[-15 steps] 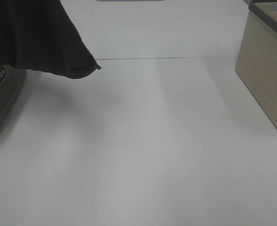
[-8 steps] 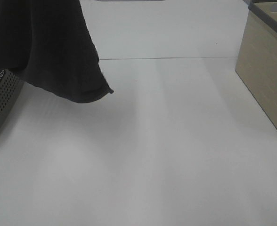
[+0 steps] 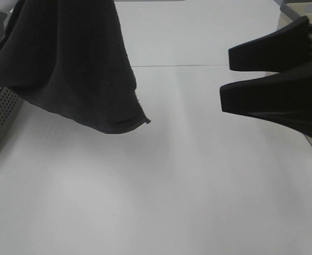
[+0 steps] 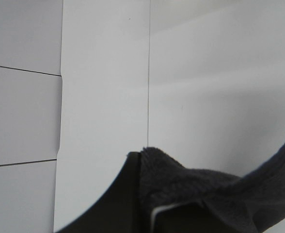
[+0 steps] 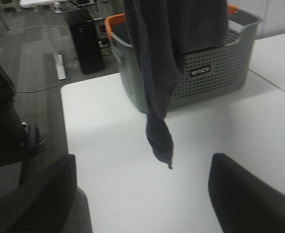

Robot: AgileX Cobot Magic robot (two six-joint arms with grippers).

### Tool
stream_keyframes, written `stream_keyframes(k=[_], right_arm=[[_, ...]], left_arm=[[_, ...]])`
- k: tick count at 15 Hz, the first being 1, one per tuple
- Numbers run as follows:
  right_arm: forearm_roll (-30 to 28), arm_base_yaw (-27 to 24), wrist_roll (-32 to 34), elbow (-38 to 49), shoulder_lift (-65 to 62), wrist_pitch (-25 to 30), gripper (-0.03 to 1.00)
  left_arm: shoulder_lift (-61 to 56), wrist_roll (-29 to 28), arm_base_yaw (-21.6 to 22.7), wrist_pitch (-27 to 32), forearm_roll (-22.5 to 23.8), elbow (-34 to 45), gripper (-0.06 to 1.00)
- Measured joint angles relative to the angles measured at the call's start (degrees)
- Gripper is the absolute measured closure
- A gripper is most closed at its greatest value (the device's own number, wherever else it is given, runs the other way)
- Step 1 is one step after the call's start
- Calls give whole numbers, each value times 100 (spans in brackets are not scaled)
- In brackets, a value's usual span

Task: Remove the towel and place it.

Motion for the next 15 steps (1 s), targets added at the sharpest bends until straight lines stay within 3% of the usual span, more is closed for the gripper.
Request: stream_keyframes(k=[2,3,4,7,12,15], right_arm=[[86,138,-183,-178,481,160,22],[206,831,-275,-344,957,-355,22],[281,1192,-281,-430,1175,-762,22],[372,1908,-286,-842,1742,-1335,22],[407,2573,-292,-1008,2343,-1364,22],[602,2636,-298,-1071,2366,-1513,23]], left_arm=[[0,0,-17,0,-11,0,94],[0,0,-17,0,-11,0,94],[0,0,-17,0,-11,0,94],[0,0,-17,0,-80,0,94],[46,0,-17,-206,-103,0,94],[195,0,-17,-378,-120,0,94]])
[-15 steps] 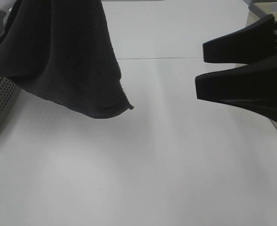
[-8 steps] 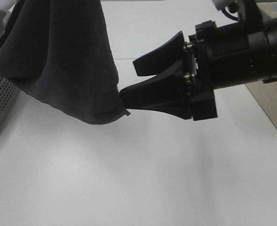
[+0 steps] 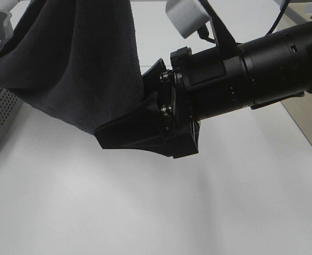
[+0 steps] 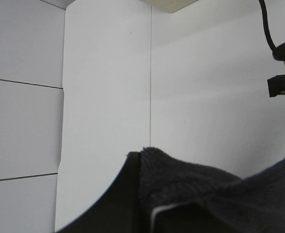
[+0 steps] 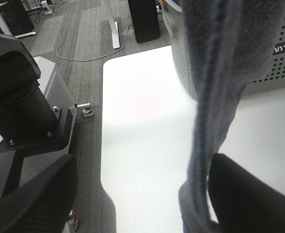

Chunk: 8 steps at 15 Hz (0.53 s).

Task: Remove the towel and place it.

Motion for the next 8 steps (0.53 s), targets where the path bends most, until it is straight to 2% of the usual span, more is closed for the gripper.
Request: stream_keyframes(k=[3,6,8], right_arm=[[80,0,0,0,0,-166,32],[120,0,0,0,0,-286,43],[120,0,0,0,0,-298,56]], left_arm=[[0,-229,0,-407,-149,0,94],[0,-332,0,-464,-115,0,94],[0,-372,0,-458,34,0,94]])
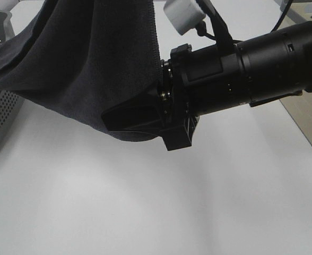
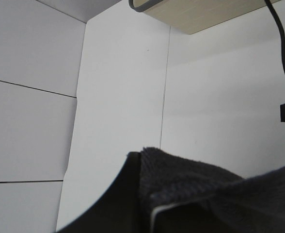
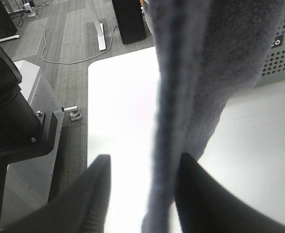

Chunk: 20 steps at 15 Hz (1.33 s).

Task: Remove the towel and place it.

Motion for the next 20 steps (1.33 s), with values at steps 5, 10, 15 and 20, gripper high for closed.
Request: stream_keyframes(k=[5,10,15,20], right_arm=[[0,0,6,0,0,-183,95],[86,0,922,0,-11,-613,95],[-3455,0,5071,-951,-670,-544,95],[-7151,0,8617,-3220,-567,1387,95]], left_arm=[[0,-6,0,298,126,0,94],[0,-29,0,401,132,0,94],[0,-235,201,-69,-57,0,94],[0,-286,201,-773,-160,0,94]])
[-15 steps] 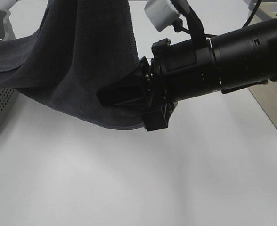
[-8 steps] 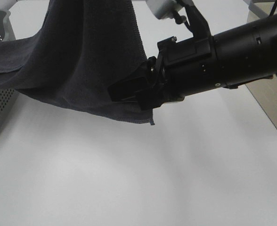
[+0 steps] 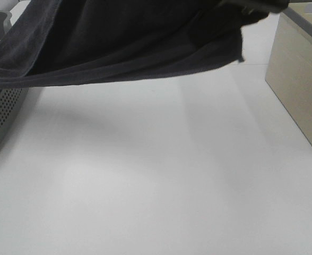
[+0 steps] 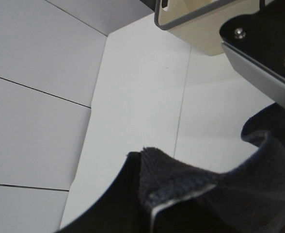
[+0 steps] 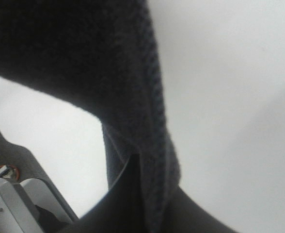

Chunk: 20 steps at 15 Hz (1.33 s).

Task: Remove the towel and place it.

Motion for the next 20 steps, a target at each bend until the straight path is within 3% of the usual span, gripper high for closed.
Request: stream_keyframes(k=[3,5,7,8,11,13,17,19,20], right_arm=[[-1117,0,756,-1730,286,1140,95],[-1696,0,991,-2693,550,1289,95],[-1948,0,1026,-3111,642,1301,95],[-2137,0,997,-3386,688,1346,95],[-2962,0,957,-3432,693,1335,95],[-3369,0,1031,-3432,693,951,95],[-3919,0,1329,-3432,710,-516,95],[-4091,0,1341,-3443,848,-1197,95],[-4446,0,1518,-3443,1129,-1753,95]], left_arm=[[0,-40,0,-688,0,0,94],[0,-69,160,-1014,-109,0,94],[0,-97,464,-1140,-321,0,94],[6,-52,871,-1346,-791,0,94],[6,160,1432,-1564,-1639,0,94],[11,218,1702,-1564,-1914,0,94],[286,252,2172,-1759,-2023,0,94],[498,252,2275,-2303,-1960,0,94],[642,269,2332,-3186,-1805,0,94]])
